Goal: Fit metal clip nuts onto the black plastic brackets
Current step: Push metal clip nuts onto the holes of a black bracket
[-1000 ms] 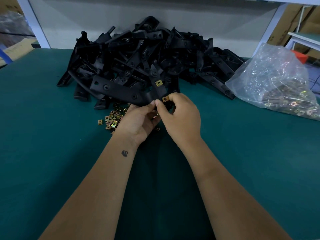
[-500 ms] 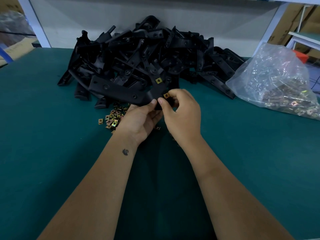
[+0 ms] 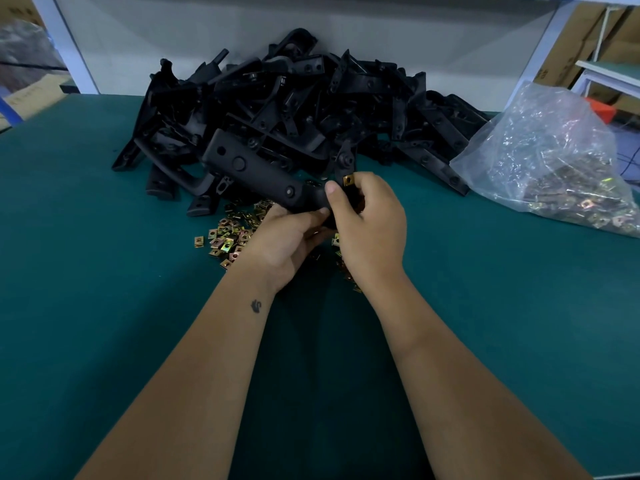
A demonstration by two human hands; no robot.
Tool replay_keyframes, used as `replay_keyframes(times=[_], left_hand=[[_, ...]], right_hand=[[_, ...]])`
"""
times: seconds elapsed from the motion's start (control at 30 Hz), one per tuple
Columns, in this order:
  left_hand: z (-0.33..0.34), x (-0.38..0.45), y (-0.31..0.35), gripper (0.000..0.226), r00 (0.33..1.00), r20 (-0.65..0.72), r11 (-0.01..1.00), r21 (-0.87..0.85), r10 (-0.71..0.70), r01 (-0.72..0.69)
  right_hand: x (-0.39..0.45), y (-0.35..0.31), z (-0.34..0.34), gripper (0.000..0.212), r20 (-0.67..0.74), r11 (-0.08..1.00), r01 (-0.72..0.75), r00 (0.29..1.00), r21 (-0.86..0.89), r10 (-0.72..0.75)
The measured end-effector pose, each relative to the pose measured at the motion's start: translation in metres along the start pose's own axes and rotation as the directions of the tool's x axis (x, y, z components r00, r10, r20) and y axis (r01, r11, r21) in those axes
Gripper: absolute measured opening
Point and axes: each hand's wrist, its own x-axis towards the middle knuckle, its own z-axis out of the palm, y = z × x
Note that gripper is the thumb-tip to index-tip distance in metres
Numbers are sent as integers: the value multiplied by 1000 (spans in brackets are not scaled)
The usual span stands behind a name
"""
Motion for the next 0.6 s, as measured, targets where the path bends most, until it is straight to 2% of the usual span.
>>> replay_keyframes(times=[0.1, 0.17, 0.27, 0.33, 0.4, 0.43, 0.5, 0.6], left_hand=[[2, -1, 2, 17, 996, -90, 999, -24, 26, -28], [1, -1, 1, 10, 975, -201, 995, 56, 96, -87], [-1, -1, 1, 7, 957, -232, 978, 157, 173, -139], [-4, 0, 3, 6, 955, -256, 988, 77, 147, -131], [-5, 0, 6, 4, 945, -314, 990, -76, 91, -121], [-5, 1, 8, 3, 939, -340, 980, -162, 58, -119], [-3, 0, 9, 15, 926, -378, 949, -285, 17, -133], [2, -4, 8, 30, 929, -367, 966, -225, 34, -124]], right_hand=[[1, 0, -1, 17, 10, 998, -39, 999, 42, 39], [2, -1, -3, 14, 10, 990, -90, 996, 110, 89], [3, 0, -4, 7, 20, 968, -150, 989, 200, 149], [3, 0, -3, 21, 81, 950, -187, 982, 248, 172], [4, 0, -2, 36, 174, 913, -257, 962, 315, 211], [4, 0, -1, 37, 221, 884, -293, 949, 365, 223], [6, -1, 1, 25, 303, 814, -361, 922, 456, 240], [5, -3, 3, 5, 338, 737, -417, 903, 532, 266]])
